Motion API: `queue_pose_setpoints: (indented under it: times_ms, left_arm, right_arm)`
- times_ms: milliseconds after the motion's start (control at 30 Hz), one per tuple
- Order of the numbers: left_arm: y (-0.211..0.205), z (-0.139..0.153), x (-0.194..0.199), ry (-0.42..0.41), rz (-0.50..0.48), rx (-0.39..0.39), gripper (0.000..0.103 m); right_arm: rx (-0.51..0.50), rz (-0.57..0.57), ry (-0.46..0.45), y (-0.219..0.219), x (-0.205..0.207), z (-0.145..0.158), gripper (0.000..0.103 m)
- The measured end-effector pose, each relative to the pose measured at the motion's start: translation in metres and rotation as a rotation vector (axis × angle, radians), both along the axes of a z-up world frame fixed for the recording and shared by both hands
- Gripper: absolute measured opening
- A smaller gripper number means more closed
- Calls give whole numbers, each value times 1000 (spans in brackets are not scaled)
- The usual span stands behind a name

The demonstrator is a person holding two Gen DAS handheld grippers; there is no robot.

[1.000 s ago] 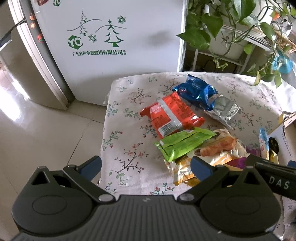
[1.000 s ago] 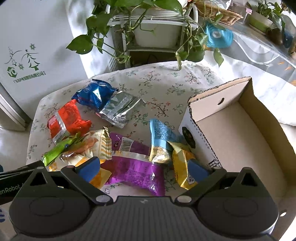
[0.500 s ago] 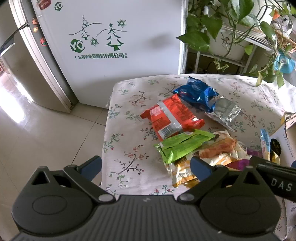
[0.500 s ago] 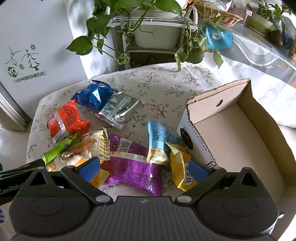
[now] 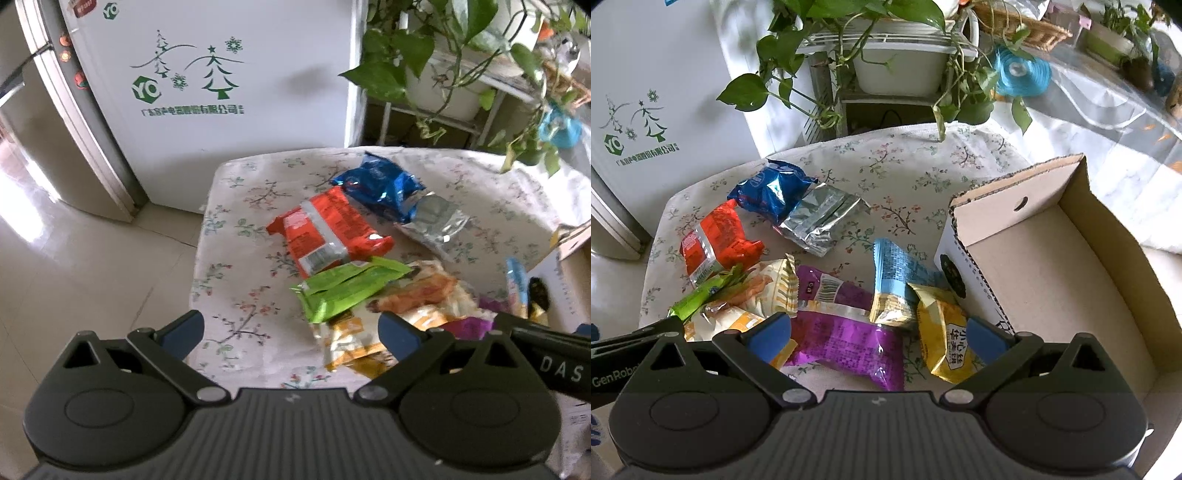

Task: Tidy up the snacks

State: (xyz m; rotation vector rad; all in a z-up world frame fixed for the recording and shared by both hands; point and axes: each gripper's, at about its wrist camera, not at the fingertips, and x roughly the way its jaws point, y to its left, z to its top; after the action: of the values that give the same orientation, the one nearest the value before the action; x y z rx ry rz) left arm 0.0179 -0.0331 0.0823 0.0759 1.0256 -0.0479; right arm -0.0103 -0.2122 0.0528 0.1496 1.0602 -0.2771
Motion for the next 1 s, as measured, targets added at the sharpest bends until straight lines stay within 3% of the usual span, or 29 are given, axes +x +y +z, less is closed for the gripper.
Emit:
queue_pose_setpoints:
  times_ms: [300,500,767,1000]
  left_arm:
    - [1,16,7,-30,-24,-117,100]
    - [5,11,22,9,-24,-186,100]
    - [8,0,45,7,-12,-190,100]
    - [-7,-17,53,57,-34,-221,100]
  right_arm:
    - [220,-10,-84,-34,-11,19,103]
    - [371,1,-115,-49,-17,27,103]
    - [421,-8,-102,-61,-15,32,99]
    - [479,-31,-71,-69,-7,21,92]
